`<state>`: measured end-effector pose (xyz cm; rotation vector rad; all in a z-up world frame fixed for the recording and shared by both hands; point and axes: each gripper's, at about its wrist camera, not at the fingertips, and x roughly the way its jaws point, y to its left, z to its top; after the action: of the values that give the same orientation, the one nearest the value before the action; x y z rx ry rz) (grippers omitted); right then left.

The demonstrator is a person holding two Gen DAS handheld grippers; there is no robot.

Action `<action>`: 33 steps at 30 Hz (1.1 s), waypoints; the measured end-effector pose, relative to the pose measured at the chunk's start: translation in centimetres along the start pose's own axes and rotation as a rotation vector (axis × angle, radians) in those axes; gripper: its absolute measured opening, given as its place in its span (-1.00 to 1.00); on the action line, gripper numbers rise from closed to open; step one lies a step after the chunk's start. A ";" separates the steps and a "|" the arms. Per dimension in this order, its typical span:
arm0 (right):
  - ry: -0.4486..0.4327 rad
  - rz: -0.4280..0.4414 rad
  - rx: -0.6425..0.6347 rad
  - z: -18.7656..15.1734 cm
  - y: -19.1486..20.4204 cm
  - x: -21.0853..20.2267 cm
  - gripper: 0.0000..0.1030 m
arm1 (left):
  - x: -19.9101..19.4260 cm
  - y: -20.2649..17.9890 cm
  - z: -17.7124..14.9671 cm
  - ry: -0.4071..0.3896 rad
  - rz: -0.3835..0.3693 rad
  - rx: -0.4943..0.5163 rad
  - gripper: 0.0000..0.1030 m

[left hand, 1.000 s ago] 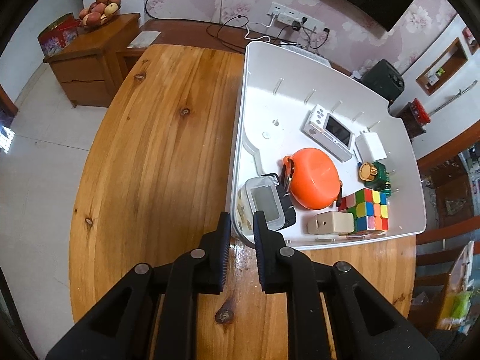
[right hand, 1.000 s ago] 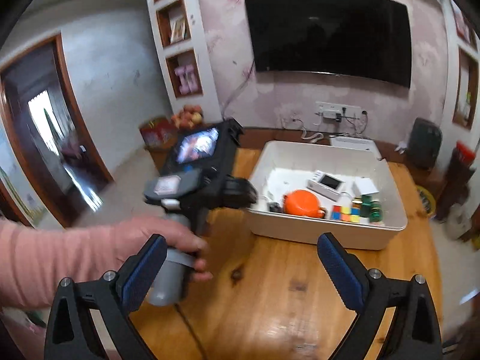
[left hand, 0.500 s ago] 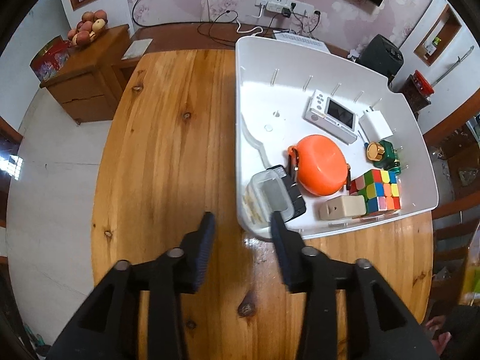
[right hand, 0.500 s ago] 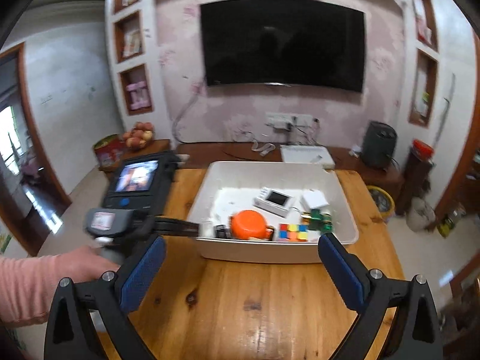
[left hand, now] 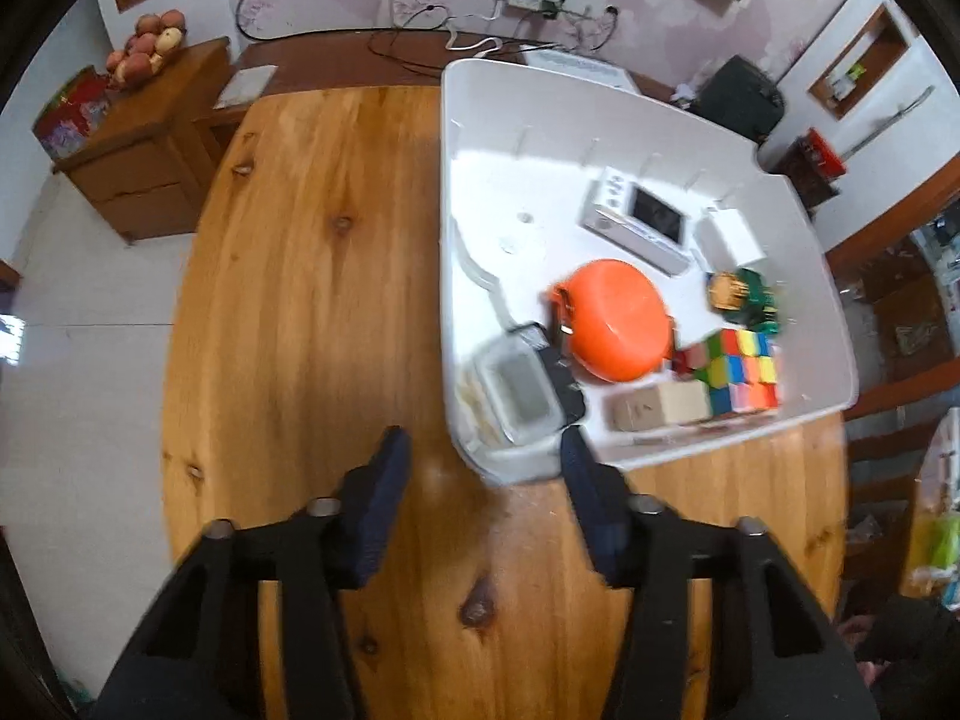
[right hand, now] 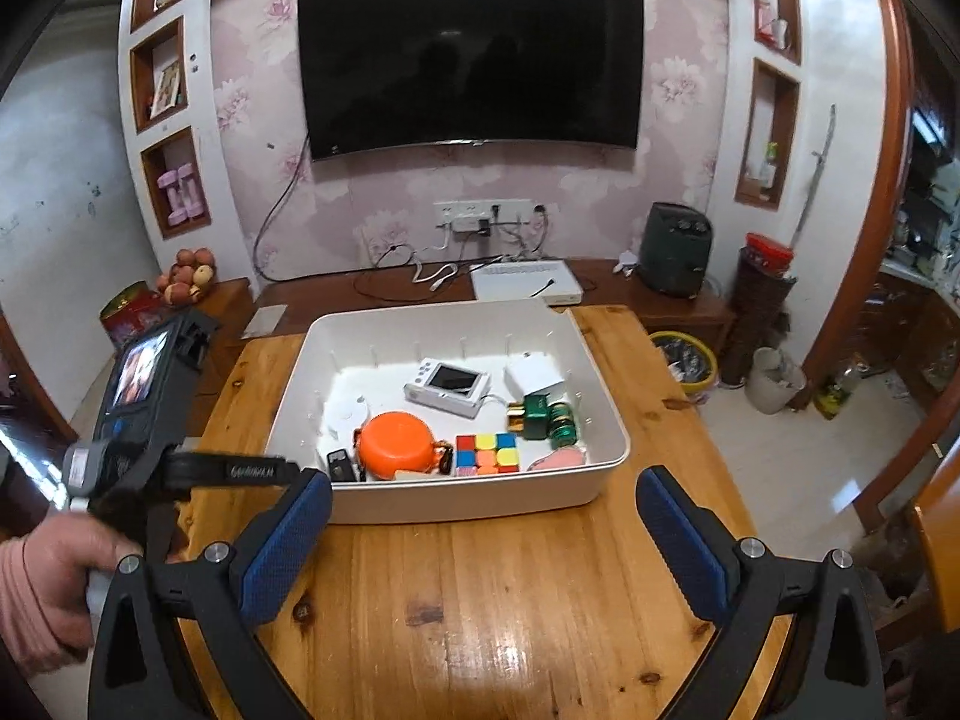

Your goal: Organize rigid objects

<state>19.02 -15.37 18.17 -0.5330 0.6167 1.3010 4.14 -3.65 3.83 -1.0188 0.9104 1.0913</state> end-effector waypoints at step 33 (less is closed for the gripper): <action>0.558 0.078 0.176 7.0 -15.9 22.1 0.34 | 2.9 0.1 1.8 0.092 0.055 -0.006 -0.86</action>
<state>38.81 2.04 8.38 -0.7370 1.2120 1.1548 4.87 -1.20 1.58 -1.0608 1.0147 1.1011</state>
